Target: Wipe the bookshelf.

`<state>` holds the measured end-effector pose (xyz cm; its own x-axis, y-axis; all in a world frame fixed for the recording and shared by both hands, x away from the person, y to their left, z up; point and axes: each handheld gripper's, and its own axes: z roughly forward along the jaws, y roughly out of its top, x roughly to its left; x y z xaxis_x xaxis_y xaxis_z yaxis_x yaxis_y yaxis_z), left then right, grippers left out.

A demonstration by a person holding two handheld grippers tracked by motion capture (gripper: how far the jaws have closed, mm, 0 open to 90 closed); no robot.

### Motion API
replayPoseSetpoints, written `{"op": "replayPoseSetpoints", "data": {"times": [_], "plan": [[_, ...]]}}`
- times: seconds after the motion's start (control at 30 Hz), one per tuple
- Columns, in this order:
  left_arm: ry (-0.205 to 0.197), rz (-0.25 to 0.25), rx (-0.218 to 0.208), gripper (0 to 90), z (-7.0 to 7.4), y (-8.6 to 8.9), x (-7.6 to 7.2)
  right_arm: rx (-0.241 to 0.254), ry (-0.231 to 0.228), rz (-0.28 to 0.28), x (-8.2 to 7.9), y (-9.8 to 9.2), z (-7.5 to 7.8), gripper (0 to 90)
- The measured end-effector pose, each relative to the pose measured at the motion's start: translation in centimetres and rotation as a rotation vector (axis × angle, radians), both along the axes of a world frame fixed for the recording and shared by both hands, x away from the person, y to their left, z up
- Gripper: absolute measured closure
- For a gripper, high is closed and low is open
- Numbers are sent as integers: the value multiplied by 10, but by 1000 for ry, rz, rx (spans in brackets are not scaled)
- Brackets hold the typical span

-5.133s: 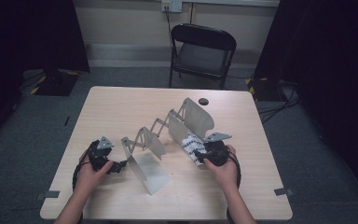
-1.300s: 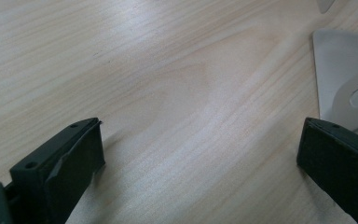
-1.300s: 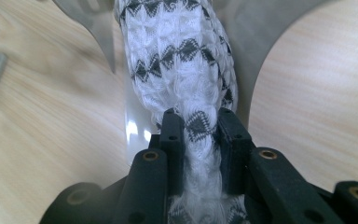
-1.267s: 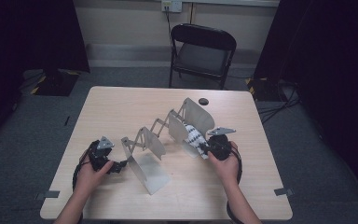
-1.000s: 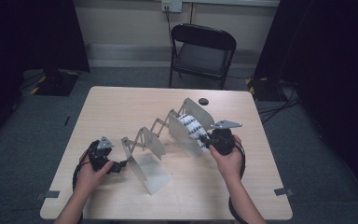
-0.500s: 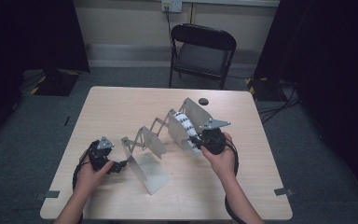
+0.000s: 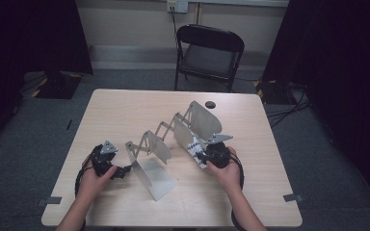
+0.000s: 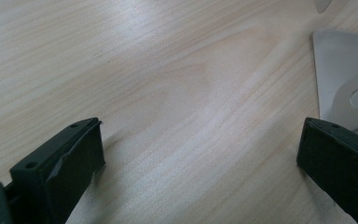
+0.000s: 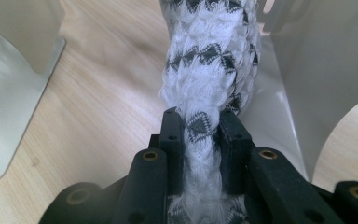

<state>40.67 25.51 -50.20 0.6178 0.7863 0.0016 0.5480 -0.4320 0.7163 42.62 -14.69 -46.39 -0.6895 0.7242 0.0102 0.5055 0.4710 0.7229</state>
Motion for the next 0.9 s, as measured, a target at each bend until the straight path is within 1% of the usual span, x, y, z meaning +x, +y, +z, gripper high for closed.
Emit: {"op": "replayPoseSetpoints", "data": {"times": [0.1, 0.17, 0.27, 0.37, 0.43, 0.47, 0.5, 0.57, 0.6, 0.67, 0.7, 0.73, 0.9], "plan": [[1, 2, -1, 1, 0, 0, 0, -9, 13, -5, -1, 0, -7, 748], [0, 0, 0, 1, 0, 0, 0, -11, 17, -11, -1, 0, -9, 747], [0, 0, 0, 1, 0, 0, 0, -14, 17, -16, -1, -1, -10, 747], [0, 0, 0, 2, 0, 0, 0, -11, 12, -25, -1, -1, -8, 746], [0, 0, 0, 1, 0, 0, 0, -11, -4, -30, -2, -2, -3, 746], [0, 0, 0, 1, 0, 0, 0, -12, -5, -32, -2, -3, -1, 745], [0, 0, 0, 1, 0, 0, 0, -3, -14, -39, -2, -6, 6, 746], [0, 0, 0, 2, 0, 0, 0, -2, -16, -39, -1, -6, 8, 746], [0, 0, 1, 2, 0, 0, 0, -5, -19, -47, -1, -7, 12, 746], [0, 0, 1, 1, 0, 0, 0, 7, -32, -49, 0, -9, 23, 746], [0, 0, 0, 1, 0, 0, 0, 7, -32, -49, 0, -9, 23, 746], [1, 3, -2, 1, 0, 0, 0, 19, -47, -55, 0, -10, 31, 747], [0, 0, 1, 2, 0, 0, 0, 56, -82, -59, 2, -10, 51, 747]]}}
